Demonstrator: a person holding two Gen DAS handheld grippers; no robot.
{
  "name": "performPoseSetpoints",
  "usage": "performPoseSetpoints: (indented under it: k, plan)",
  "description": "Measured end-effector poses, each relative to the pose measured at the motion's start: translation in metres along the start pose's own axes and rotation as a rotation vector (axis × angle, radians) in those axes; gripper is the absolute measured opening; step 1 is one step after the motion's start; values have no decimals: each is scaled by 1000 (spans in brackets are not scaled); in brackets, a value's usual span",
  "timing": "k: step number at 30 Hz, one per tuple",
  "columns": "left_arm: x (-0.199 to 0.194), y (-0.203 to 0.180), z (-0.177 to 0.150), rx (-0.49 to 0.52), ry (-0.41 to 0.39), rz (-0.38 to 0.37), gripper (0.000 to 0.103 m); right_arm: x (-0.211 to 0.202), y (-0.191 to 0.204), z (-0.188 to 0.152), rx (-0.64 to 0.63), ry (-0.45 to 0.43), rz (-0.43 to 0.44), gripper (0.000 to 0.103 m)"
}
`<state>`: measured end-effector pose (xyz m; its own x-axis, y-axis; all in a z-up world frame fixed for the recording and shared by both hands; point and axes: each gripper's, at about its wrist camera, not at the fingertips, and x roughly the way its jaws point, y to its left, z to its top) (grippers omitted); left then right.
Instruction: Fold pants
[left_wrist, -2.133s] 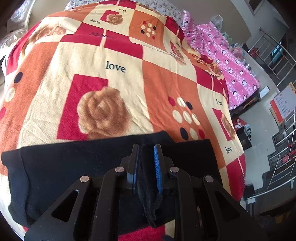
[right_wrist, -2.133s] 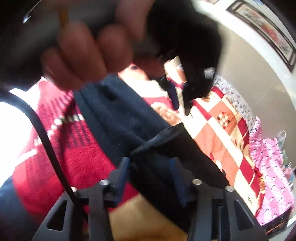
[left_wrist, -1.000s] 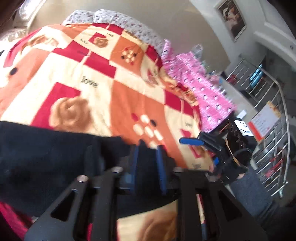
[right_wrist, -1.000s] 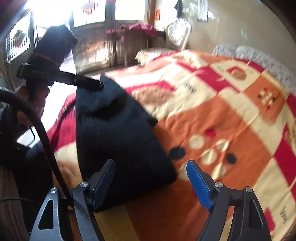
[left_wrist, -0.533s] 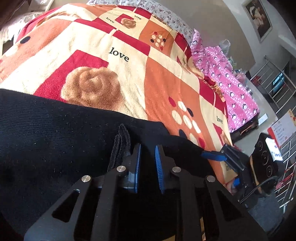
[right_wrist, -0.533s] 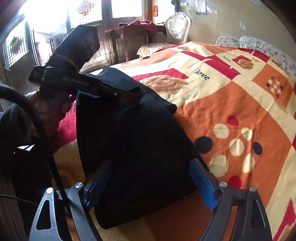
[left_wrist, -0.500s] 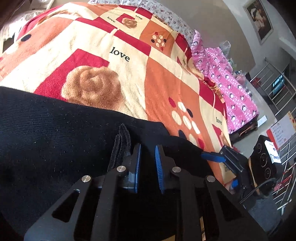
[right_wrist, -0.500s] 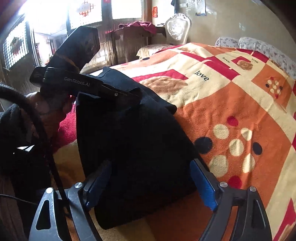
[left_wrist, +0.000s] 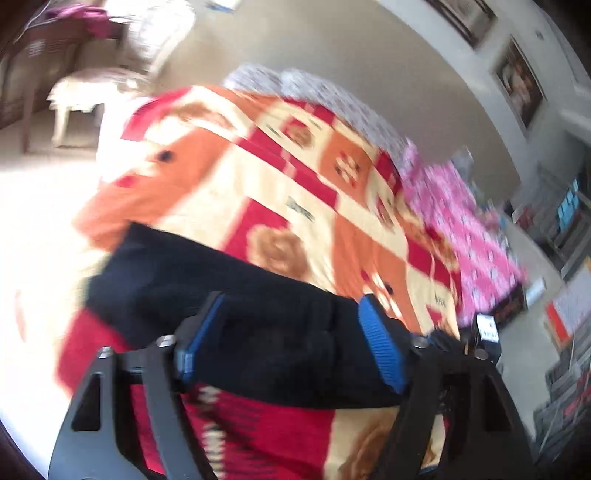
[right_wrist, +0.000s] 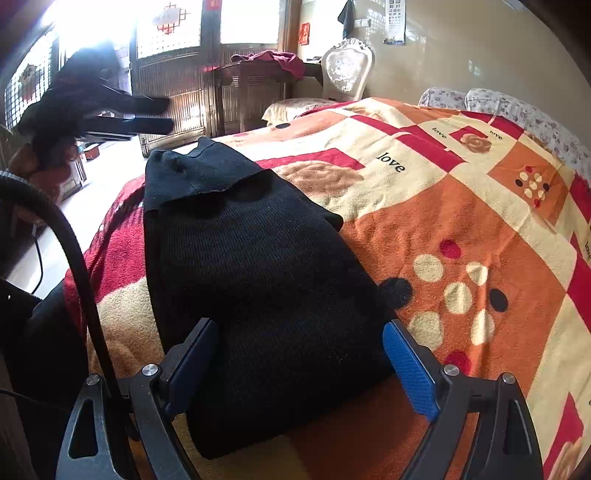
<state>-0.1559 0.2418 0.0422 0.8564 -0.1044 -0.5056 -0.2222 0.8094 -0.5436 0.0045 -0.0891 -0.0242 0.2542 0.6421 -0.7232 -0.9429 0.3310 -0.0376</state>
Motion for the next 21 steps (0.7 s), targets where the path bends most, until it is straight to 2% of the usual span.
performPoseSetpoints:
  k: [2,4,9,11,13,15,17,21]
  plan:
    - [-16,27,-9,-84,-12,49,77,0,-1,0,1,0,1,89]
    - [-19,47,-17,-155,-6,59,77,0,-1,0,2,-1,0,89]
    - [8,86,-31,-391,55,73,77,0,-1,-1,2,-1,1,89]
    - [20,90,-34,-404,50,87,77,0,-1,-1,3,-1,-1,89]
    - [21,87,-32,-361,-4,116,77,0,-2,0,5,-2,-1,89]
    - [28,84,-27,-341,-15,125,77,0,-2,-1,5,-2,-2,89]
    - [33,89,-22,-352,-51,101,78,0,-2,0,5,-2,-1,89]
    - [40,108,-15,-432,-75,17,78,1,-3,0,9,-1,2,89]
